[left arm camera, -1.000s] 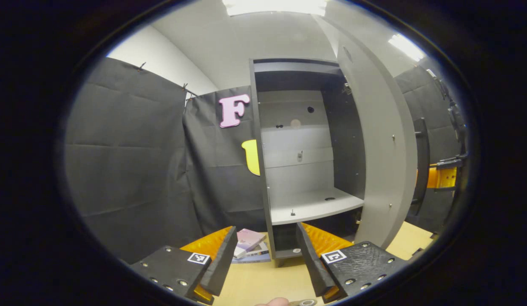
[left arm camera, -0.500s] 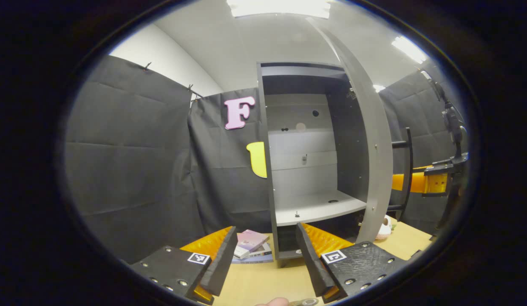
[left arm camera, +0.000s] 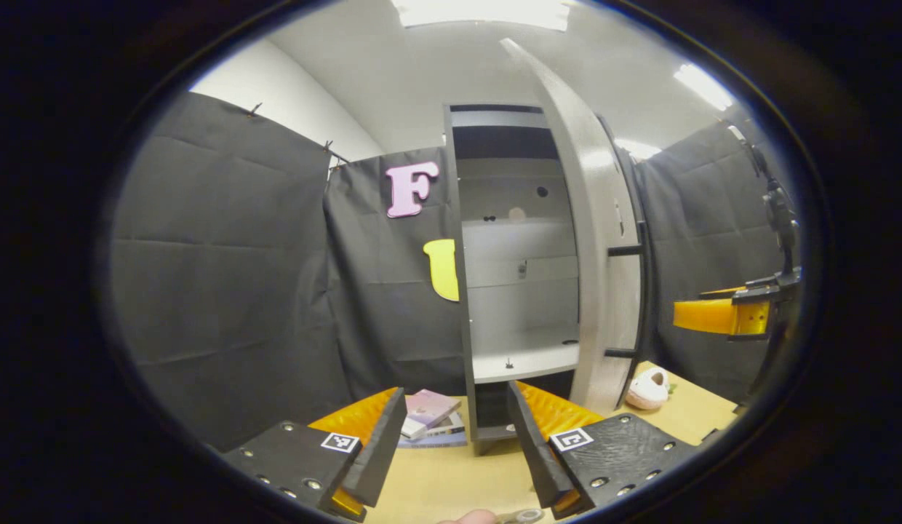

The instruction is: Open the cabinet door with the right hand, grasp the bottle in the cabinet with the left hand and place it on the coaster, then close the cabinet door with the right hand.

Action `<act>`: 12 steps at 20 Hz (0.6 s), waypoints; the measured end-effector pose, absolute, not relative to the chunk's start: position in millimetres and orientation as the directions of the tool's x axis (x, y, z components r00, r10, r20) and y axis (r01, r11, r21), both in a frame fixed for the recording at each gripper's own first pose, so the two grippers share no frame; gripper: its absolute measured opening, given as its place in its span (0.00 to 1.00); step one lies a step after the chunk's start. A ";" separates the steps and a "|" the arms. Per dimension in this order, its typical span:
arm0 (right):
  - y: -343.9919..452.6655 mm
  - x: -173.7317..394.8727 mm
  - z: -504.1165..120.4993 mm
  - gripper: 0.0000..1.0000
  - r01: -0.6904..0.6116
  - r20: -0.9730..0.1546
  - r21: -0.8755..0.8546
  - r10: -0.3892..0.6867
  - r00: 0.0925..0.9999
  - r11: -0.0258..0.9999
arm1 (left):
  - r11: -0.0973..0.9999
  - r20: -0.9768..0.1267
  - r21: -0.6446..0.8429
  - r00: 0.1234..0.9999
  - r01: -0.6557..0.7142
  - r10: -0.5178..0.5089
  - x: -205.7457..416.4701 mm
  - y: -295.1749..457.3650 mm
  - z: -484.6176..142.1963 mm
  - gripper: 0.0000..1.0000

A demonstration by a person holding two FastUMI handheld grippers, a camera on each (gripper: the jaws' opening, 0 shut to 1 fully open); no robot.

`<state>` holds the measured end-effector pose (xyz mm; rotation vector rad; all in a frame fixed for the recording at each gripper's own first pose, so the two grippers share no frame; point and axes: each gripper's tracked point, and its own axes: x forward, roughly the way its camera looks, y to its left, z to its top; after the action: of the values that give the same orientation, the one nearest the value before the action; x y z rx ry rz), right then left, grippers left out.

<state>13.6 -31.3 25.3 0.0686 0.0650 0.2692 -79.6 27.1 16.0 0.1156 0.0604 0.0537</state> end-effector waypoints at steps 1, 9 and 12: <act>-34.7 11.7 26.2 0.94 -0.259 -0.050 0.073 0.263 0.964 0.963 | 0.992 -0.055 0.115 0.997 -0.049 0.056 -80.2 25.4 16.3 0.80; -55.7 -4.7 31.1 0.95 -0.243 0.006 0.062 0.243 0.970 0.968 | 0.994 -0.036 0.108 0.999 -0.017 0.021 -77.0 6.1 21.9 0.77; -62.0 -7.5 39.5 0.94 -0.236 0.050 0.072 0.233 0.971 0.969 | 0.994 -0.030 0.106 0.999 -0.011 0.014 -77.6 1.5 24.3 0.75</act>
<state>-7.5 -62.0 39.5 0.0776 -0.0410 0.2367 -77.6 1.5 24.3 0.1064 0.0303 0.0123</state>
